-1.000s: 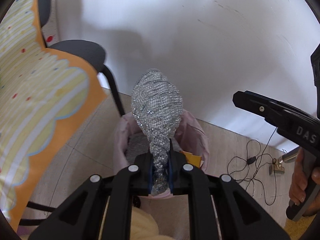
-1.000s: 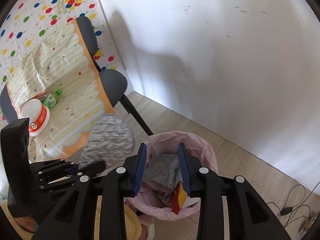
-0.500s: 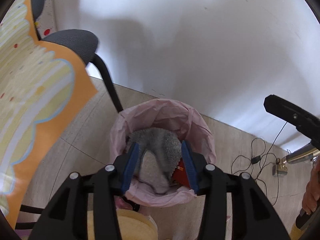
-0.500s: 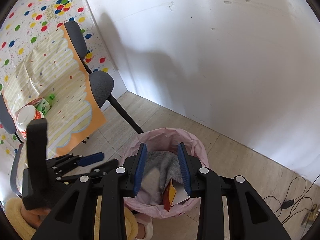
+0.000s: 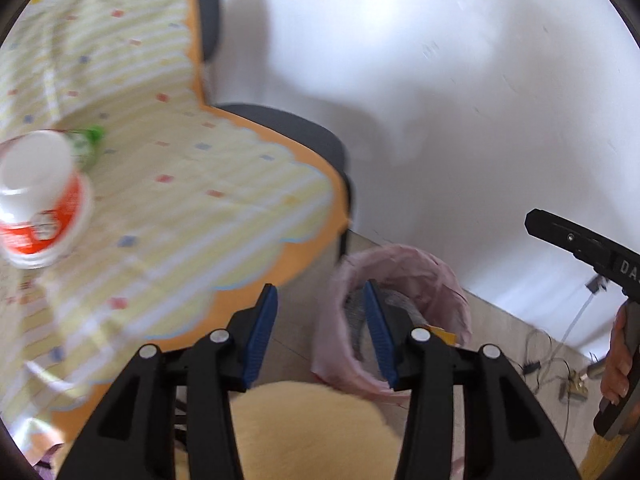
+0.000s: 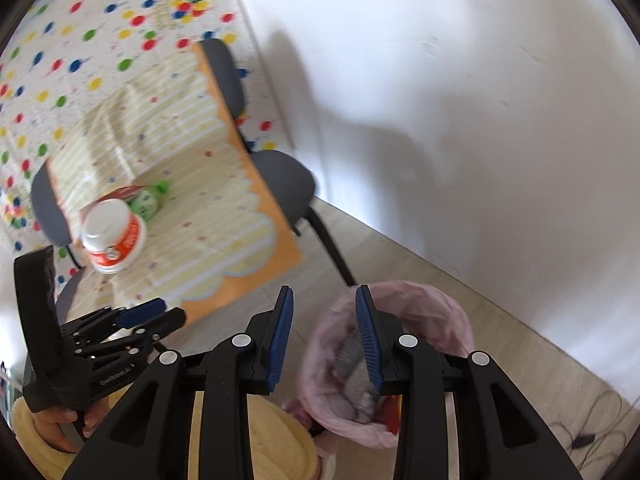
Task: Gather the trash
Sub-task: 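Move both tools back over the chair toward the white bowl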
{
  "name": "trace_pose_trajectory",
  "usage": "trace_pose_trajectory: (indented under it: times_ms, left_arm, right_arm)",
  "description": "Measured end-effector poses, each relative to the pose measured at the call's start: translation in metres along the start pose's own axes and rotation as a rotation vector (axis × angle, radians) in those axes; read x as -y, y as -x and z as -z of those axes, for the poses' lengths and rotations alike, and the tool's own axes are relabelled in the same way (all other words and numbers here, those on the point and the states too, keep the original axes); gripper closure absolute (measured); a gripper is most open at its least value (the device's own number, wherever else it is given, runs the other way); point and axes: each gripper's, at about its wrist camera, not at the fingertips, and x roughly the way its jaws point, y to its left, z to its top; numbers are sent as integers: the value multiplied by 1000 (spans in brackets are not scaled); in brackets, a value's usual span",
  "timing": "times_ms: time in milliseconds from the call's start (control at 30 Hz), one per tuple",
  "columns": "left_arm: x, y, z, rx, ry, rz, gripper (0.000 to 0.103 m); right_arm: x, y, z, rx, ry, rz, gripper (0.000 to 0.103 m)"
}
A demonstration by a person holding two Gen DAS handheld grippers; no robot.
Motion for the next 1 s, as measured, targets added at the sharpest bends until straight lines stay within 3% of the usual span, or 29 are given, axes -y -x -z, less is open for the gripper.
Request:
trace_pose_trajectory:
  times_ms: [200, 567, 867, 1000]
  left_arm:
    - [-61, 46, 3, 67, 86, -129, 54]
    - [-181, 95, 23, 97, 336, -355, 52]
    - [-239, 120, 28, 143, 426, -432, 51]
    - [-257, 119, 31, 134, 458, -437, 51]
  right_arm:
    - [-68, -18, -16, -18, 127, -105, 64]
    - [-199, -68, -34, -71, 372, -242, 63]
    - [-295, -104, -50, -77, 506, -331, 63]
    - [-322, -135, -58, -75, 530, -283, 63]
